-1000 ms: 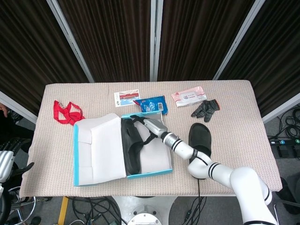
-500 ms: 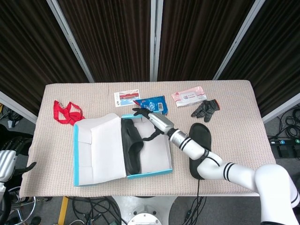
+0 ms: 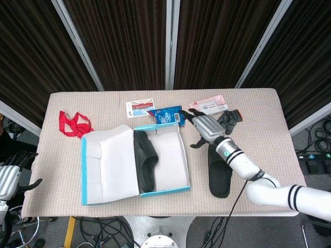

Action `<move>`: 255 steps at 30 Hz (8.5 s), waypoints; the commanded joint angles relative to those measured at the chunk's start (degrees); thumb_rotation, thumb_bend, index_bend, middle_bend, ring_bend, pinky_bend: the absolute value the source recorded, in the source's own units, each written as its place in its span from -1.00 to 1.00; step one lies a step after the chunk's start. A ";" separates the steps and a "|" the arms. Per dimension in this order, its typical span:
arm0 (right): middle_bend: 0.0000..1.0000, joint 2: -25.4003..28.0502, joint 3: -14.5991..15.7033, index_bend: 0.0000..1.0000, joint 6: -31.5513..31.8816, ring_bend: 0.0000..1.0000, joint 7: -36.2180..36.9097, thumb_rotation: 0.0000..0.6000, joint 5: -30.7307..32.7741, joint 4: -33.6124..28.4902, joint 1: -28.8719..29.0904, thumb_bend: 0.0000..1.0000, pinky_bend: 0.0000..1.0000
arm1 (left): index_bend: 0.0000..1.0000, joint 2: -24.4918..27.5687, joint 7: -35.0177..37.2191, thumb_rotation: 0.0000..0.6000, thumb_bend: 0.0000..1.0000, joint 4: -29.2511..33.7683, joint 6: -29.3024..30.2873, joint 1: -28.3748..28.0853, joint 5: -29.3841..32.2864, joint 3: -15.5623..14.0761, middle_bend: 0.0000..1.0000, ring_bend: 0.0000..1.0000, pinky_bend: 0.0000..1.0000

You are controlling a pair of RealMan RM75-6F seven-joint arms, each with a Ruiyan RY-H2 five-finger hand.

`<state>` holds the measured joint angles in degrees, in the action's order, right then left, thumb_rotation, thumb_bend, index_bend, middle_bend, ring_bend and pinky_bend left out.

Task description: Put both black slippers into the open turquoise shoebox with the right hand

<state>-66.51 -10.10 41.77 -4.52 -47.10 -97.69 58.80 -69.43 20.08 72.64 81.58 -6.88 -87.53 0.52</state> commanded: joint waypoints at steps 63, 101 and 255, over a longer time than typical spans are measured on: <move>-0.72 -7.68 22.75 -1.00 -2.20 -1.00 -36.42 1.00 57.92 5.24 19.67 -0.98 -0.73 | -0.56 -0.09 5.22 1.00 -0.65 -1.60 -1.97 -0.05 -0.12 -1.66 -0.54 -0.74 -0.61; -0.17 -11.50 21.09 -0.14 3.17 -0.84 -40.19 1.00 57.63 8.07 18.43 -0.93 -0.73 | -0.56 -0.67 5.97 1.00 -0.65 -2.46 -3.10 -0.48 0.06 -1.69 -0.54 -0.74 -0.61; -0.75 -17.18 -1.57 -1.00 -13.13 -1.00 46.70 1.00 -31.51 24.44 -0.65 -1.00 -0.75 | -0.53 -1.87 5.70 1.00 -0.65 -4.51 -2.66 -0.34 1.02 -0.64 -0.54 -0.74 -0.60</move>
<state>-83.71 -11.67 28.65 42.21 -78.64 -73.21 58.14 -71.30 25.79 68.14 78.93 -7.22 -86.51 -0.12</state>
